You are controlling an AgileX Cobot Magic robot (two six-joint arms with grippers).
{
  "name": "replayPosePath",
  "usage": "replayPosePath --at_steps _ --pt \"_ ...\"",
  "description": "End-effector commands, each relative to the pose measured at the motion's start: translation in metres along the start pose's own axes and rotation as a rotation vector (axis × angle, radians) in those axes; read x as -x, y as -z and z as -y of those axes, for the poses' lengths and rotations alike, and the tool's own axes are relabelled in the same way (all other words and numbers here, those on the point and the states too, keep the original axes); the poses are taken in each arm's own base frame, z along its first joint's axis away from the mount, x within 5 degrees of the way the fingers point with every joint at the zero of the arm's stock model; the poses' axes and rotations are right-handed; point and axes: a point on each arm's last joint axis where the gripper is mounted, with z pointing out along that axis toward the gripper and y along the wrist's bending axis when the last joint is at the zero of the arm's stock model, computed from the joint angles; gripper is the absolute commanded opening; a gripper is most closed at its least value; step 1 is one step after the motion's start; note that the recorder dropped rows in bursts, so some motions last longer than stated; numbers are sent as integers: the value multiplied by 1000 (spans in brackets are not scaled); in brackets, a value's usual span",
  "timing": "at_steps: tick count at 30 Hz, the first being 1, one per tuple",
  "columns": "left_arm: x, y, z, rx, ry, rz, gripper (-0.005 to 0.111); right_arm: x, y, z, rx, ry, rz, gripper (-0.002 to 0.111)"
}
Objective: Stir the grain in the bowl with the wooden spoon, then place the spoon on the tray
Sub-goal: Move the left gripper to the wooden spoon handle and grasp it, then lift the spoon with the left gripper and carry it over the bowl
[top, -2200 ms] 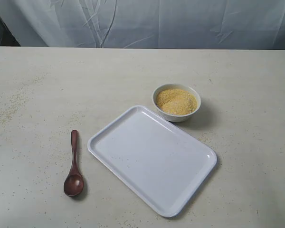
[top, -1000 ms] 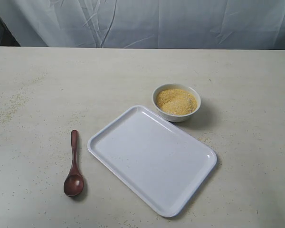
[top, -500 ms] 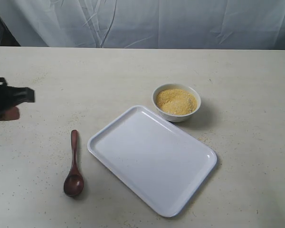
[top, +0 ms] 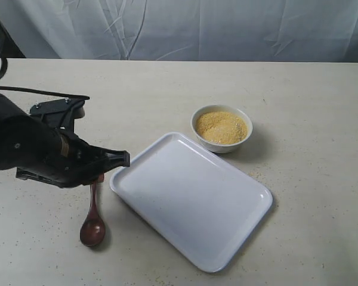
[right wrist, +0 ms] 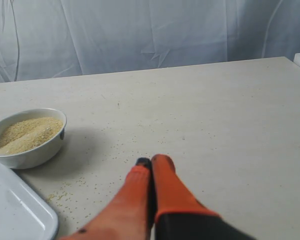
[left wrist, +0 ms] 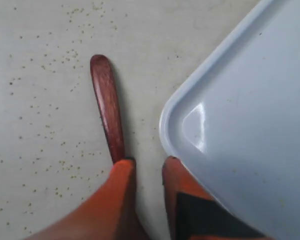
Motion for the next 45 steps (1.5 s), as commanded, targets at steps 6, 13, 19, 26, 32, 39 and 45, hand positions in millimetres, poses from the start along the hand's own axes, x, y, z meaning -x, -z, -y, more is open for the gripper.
replayPosePath --at_steps 6,13,19,26,32,39,45 --pt "-6 -25 -4 65 -31 -42 40 1 0 0 -6 -1 13 0" --pt "-11 -42 -7 90 -37 -78 40 1 0 0 -6 -1 13 0" --pt "-12 -45 -8 103 -38 -92 30 1 0 0 -6 -1 13 0" --pt "-12 -42 -9 107 -44 -94 0 1 0 0 -6 -1 13 0" --pt "16 4 4 107 -51 -10 0 1 0 0 -6 -1 13 0" --pt "66 55 50 -332 14 408 0 1 0 0 -6 -1 13 0" --pt "86 10 71 -430 257 369 0 1 0 0 -6 -1 13 0"
